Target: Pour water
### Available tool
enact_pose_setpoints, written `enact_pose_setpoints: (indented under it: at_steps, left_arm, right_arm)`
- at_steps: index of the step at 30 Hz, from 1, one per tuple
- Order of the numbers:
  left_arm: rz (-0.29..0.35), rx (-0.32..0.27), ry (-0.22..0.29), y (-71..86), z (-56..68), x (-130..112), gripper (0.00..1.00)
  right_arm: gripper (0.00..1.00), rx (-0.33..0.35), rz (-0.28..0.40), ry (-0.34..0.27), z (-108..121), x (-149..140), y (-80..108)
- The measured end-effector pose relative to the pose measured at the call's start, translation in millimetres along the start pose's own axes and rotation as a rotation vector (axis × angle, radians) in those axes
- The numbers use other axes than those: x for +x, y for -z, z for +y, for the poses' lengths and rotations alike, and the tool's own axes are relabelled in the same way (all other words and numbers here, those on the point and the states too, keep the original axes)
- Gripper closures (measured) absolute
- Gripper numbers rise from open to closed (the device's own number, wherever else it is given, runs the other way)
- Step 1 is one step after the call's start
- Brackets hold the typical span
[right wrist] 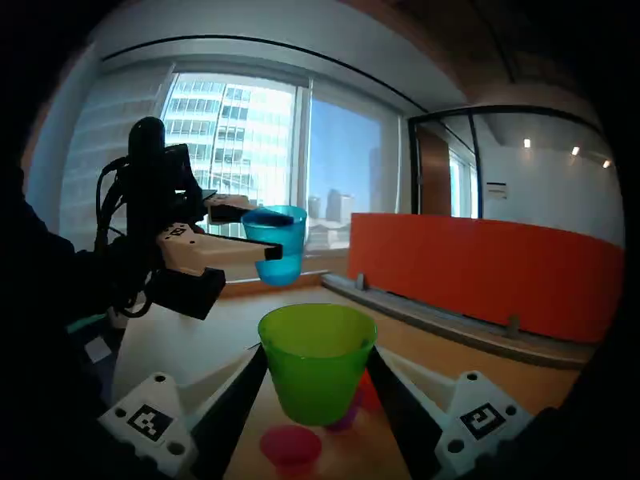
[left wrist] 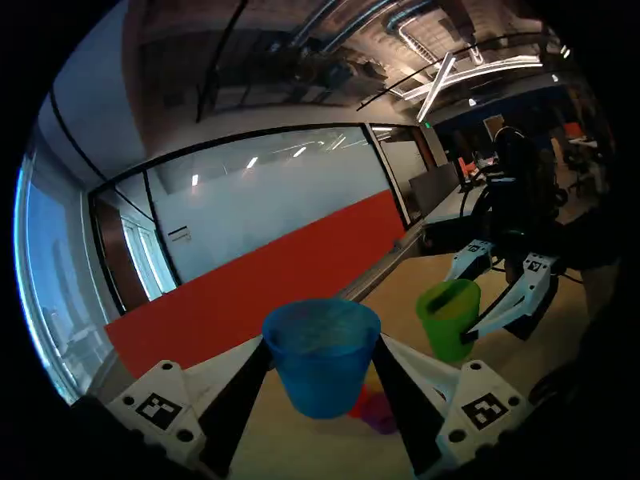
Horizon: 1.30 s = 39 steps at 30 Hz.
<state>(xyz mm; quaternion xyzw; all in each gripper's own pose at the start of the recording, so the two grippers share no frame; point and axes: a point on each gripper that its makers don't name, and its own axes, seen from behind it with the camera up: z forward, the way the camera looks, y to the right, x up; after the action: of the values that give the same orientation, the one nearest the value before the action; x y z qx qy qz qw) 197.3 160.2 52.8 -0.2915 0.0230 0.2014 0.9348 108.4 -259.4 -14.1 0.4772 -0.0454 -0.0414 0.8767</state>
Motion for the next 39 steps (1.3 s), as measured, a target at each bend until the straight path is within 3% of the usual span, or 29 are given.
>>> enact_pose_setpoints:
  at_steps: [15, 39]
  left_arm:
    - [0.019, 0.004, -0.157, -0.1, -1.3, 13, 0.15]
    - [0.045, 0.033, -0.333, 2.6, -5.2, 41, 0.15]
  right_arm:
    - [0.12, 0.067, -0.002, 0.003, -24, -4, -12.1]
    - [0.12, 0.127, -0.004, 0.001, -42, -10, -28.8]
